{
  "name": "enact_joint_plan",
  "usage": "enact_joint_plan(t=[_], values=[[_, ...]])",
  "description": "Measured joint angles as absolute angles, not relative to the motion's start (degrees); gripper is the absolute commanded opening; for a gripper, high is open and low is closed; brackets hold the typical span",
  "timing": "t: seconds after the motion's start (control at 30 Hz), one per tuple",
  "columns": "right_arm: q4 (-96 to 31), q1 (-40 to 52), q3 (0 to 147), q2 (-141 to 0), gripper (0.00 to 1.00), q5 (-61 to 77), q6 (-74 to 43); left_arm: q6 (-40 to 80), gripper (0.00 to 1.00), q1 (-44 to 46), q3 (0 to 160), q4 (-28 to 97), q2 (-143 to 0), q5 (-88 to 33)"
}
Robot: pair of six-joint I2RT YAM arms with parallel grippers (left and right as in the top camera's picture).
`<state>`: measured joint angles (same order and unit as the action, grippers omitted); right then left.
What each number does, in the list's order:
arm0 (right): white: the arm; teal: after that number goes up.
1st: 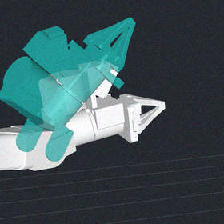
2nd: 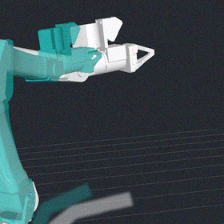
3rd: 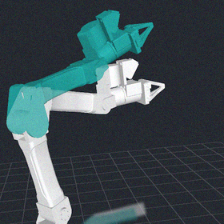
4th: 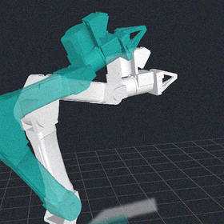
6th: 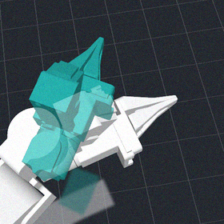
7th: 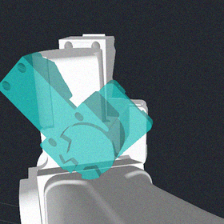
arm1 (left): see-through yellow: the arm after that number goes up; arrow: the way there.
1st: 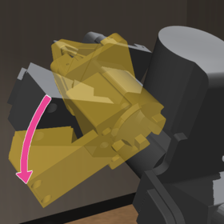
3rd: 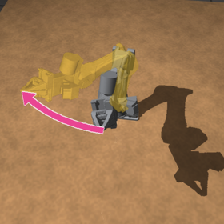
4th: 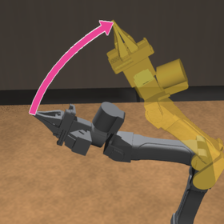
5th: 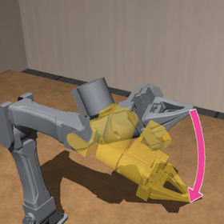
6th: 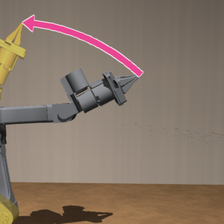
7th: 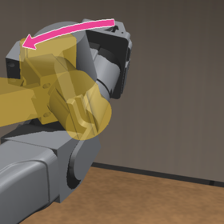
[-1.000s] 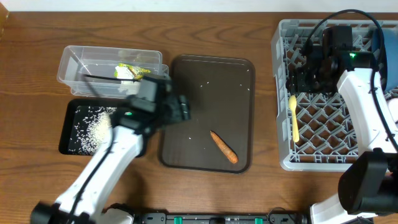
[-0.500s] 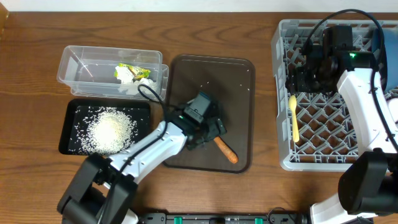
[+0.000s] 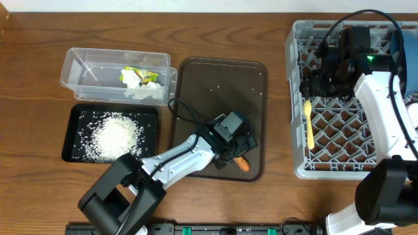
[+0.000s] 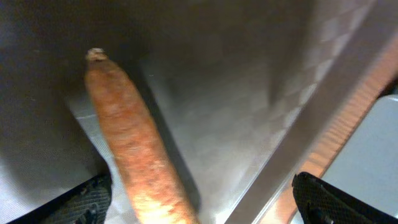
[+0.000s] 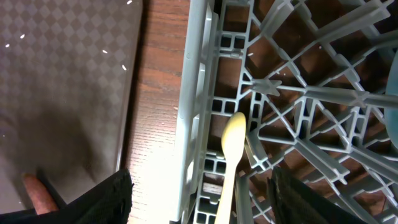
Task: Sort waste into correct bins and load items into the dishwasher rack
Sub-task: 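Reach the left gripper to the carrot on the brown tray, then close the left gripper on the carrot and lift it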
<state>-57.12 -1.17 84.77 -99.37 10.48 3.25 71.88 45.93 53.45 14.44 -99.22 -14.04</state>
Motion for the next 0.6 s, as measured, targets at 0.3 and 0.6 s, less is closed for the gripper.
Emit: enact_joint_plan(t=[0.3, 0.6], values=[[-57.14, -1.17, 84.77, -99.37, 0.69, 10.50, 3.25, 72.27, 0.96, 45.93, 53.45, 14.31, -99.26, -14.44], [-57.14, -1.17, 84.77, -99.37, 0.69, 10.50, 3.22, 72.71, 0.99, 46.02, 53.91, 15.68, -99.29, -11.49]])
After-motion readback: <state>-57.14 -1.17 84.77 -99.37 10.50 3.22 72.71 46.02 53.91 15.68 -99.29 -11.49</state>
